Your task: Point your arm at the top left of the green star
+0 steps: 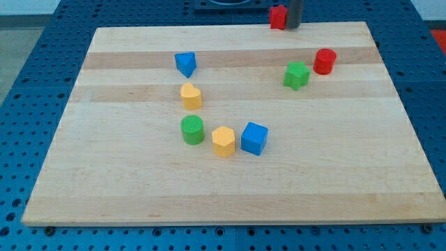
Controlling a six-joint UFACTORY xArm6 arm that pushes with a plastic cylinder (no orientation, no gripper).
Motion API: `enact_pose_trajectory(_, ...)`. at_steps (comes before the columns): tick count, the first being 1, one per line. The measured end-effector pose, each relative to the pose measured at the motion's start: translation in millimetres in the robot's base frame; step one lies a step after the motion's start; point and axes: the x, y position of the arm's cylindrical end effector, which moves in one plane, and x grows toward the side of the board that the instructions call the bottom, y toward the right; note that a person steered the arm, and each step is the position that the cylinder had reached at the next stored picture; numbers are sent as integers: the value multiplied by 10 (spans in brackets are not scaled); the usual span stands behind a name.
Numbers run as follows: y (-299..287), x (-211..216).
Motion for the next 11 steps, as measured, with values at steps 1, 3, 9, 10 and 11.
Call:
enact_pose_trajectory(1, -138, 5)
enact_pose_trajectory(3, -414, -7)
enact_pose_trajectory(9, -524, 322)
enact_pose_trajectory(10, -524, 408)
enact_pose_trajectory(11, -524, 505)
